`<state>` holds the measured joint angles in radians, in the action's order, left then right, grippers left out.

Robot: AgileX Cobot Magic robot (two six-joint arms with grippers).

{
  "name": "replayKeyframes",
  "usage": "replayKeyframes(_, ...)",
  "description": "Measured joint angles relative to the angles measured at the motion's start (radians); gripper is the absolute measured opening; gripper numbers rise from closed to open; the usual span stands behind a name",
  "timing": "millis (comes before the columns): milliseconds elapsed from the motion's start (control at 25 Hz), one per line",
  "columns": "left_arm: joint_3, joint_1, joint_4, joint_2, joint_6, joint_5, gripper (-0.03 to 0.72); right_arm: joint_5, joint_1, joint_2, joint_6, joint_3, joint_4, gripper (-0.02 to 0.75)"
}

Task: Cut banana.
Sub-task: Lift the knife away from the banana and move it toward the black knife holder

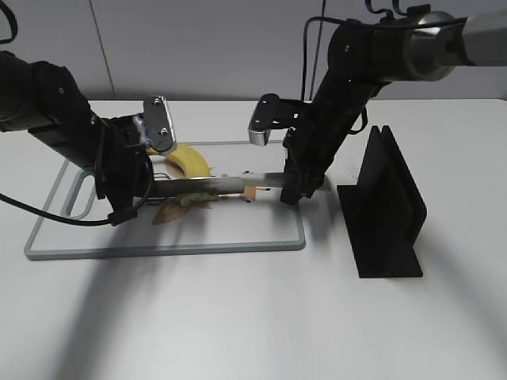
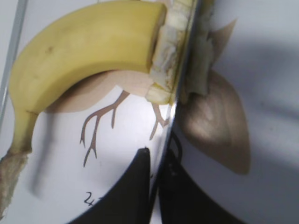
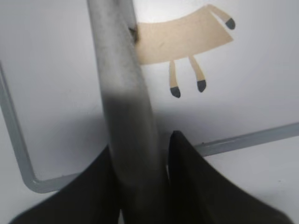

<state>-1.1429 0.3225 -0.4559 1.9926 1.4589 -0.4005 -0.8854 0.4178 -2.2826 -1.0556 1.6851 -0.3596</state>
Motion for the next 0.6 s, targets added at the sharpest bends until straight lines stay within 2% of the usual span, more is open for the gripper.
replayKeyframes(400, -0.001, 0.001, -0.002, 0.002, 0.0, 0.002, 0.026, -0.003, 0.0, -0.027, -0.011, 0.004, -0.003, 0.238)
replayKeyframes(600, -0.001, 0.001, -0.003, -0.001, 0.0, -0.004, 0.026, -0.054, 0.0, -0.039, -0.011, 0.047, -0.002, 0.238)
